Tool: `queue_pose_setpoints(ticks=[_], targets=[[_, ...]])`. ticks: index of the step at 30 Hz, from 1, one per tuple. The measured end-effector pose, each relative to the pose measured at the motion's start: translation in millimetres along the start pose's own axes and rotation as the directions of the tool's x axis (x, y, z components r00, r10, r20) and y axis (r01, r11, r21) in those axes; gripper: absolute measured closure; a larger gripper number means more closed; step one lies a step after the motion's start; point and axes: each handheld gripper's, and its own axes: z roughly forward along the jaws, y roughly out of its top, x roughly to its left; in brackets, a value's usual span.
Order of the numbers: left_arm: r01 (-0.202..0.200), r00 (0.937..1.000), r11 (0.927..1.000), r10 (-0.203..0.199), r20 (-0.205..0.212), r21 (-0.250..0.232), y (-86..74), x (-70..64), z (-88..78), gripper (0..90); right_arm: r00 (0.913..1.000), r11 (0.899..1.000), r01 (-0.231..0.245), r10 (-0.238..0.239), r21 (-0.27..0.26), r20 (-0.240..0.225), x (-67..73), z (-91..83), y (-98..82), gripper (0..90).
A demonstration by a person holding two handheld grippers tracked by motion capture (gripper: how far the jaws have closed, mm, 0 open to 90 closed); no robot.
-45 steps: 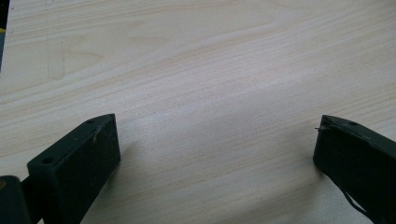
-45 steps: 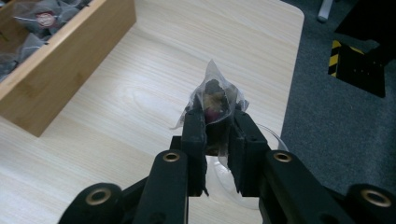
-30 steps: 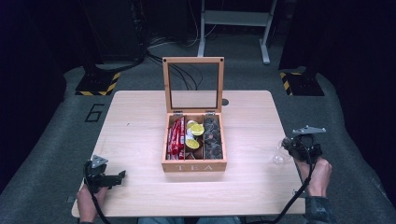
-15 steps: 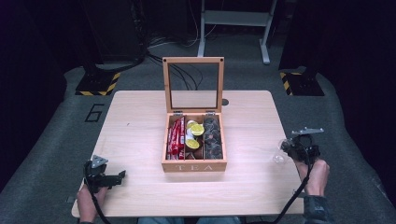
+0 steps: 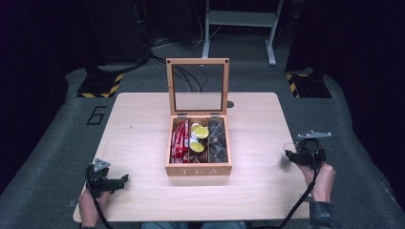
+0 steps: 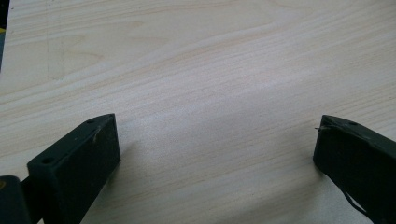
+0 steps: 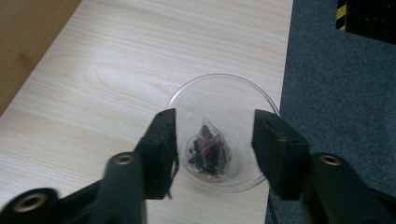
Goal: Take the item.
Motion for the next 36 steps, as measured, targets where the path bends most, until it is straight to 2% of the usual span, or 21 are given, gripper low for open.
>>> queue_pose_setpoints(ticks=[2,5,8,10,14,16,18,21,24,29,31,32,34,36], targets=[[-0.001,1.0,1.0,0.001,0.0,0.0,0.0,0.1,0.0,0.3,1.0,1.0,0.003,-0.003,-0.017,-0.008,3.5,-4.0,0.4,36.0],[-0.001,1.0,1.0,0.001,0.0,0.0,0.0,0.1,0.0,0.3,0.9999,0.999,0.012,-0.012,-0.03,-0.006,5.7,-6.9,0.8,32.6],[-0.002,1.0,1.0,0.002,-0.001,0.0,0.1,0.2,0.1,0.3,0.9997,0.998,0.011,-0.012,-0.057,-0.019,10.1,-12.6,1.2,25.8],[0.002,1.0,1.0,-0.002,-0.003,-0.002,0.3,-0.2,0.4,0.3,0.9989,0.996,0.029,-0.032,-0.087,-0.034,14.0,-17.0,0.5,20.0],[0.002,1.0,1.0,-0.002,-0.003,-0.002,0.3,-0.2,0.4,0.3,0.9971,0.993,0.039,-0.046,-0.109,-0.062,18.7,-21.5,-0.9,14.9],[0.001,1.0,1.0,-0.001,-0.003,-0.002,0.3,-0.1,0.4,0.3,0.9949,0.991,0.043,-0.054,-0.128,-0.085,25.6,-24.6,-2.7,12.0],[0.001,1.0,1.0,-0.001,-0.003,-0.002,0.3,-0.1,0.4,0.3,0.9942,0.99,0.05,-0.062,-0.131,-0.087,27.1,-25.1,-3.0,10.4],[-0.004,1.0,1.0,0.004,-0.001,0.007,0.5,0.1,-0.4,0.3,0.9918,0.986,0.065,-0.081,-0.156,-0.099,37.7,-29.6,-4.7,3.6],[0.001,1.0,1.0,-0.001,-0.002,0.001,0.4,-0.1,0.2,0.3,0.9901,0.984,0.073,-0.092,-0.162,-0.107,44.7,-32.3,-5.9,1.2],[-0.004,1.0,1.0,0.004,-0.001,0.007,0.5,0.1,-0.4,0.3,0.9828,0.977,0.131,-0.15,-0.168,-0.108,68.2,-35.3,-12.4,0.0],[-0.004,1.0,1.0,0.004,0.0,0.007,0.5,0.2,-0.3,0.3,0.982,0.976,0.135,-0.155,-0.169,-0.109,72.7,-34.8,-13.2,0.0],[-0.003,1.0,1.0,0.003,0.0,0.007,0.6,0.2,-0.3,0.4,0.9781,0.973,0.154,-0.174,-0.17,-0.114,82.0,-34.7,-16.2,0.0],[-0.003,1.0,1.0,0.003,0.0,0.006,0.5,0.2,-0.3,0.3,0.9773,0.972,0.153,-0.176,-0.18,-0.118,85.7,-33.9,-17.2,0.0],[-0.004,1.0,1.0,0.004,0.0,0.006,0.5,0.2,-0.3,0.4,0.9721,0.968,0.179,-0.202,-0.178,-0.12,94.4,-31.4,-20.4,0.0]])
